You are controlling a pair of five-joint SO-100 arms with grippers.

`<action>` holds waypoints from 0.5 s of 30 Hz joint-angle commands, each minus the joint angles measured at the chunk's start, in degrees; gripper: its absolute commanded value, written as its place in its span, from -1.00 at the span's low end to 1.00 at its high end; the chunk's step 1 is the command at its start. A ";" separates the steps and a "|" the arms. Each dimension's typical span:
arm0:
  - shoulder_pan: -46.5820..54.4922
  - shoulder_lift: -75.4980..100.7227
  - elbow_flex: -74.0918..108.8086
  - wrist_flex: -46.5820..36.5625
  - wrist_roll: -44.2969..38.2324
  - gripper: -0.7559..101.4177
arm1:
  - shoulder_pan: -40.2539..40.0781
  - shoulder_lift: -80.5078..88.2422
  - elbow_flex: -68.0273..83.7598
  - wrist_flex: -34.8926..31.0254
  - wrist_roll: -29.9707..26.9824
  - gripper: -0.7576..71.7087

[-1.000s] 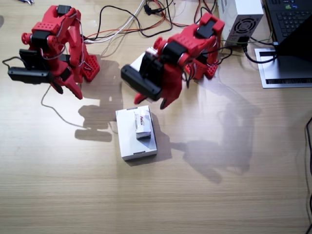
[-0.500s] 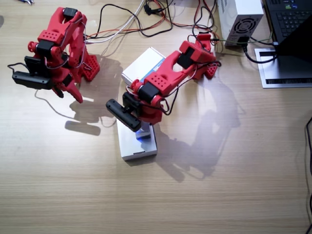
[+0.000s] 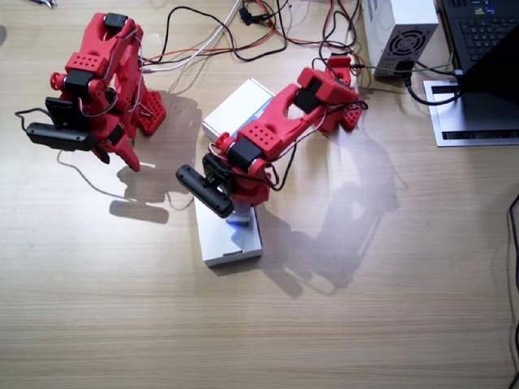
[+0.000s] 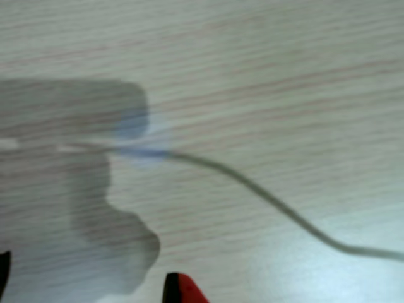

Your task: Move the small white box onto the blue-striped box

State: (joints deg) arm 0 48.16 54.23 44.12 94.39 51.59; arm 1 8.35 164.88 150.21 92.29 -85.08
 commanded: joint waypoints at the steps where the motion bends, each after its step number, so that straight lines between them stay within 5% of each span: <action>1: 7.91 18.54 9.23 1.67 -0.70 -0.68 | -0.70 2.64 -0.53 -0.79 0.79 0.05; 6: 23.03 37.18 24.70 1.67 -6.94 -0.66 | -0.97 2.64 -0.09 -1.32 1.93 0.05; 12: 47.64 40.96 38.76 1.58 -17.14 -0.76 | 0.26 2.64 -0.09 -1.32 2.11 0.05; 15: 52.03 39.90 39.11 1.14 -19.51 -0.75 | 0.79 2.64 -0.35 -0.97 2.02 0.05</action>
State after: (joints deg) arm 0 95.98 90.26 82.44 94.75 34.19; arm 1 8.09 165.85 151.17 91.58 -82.97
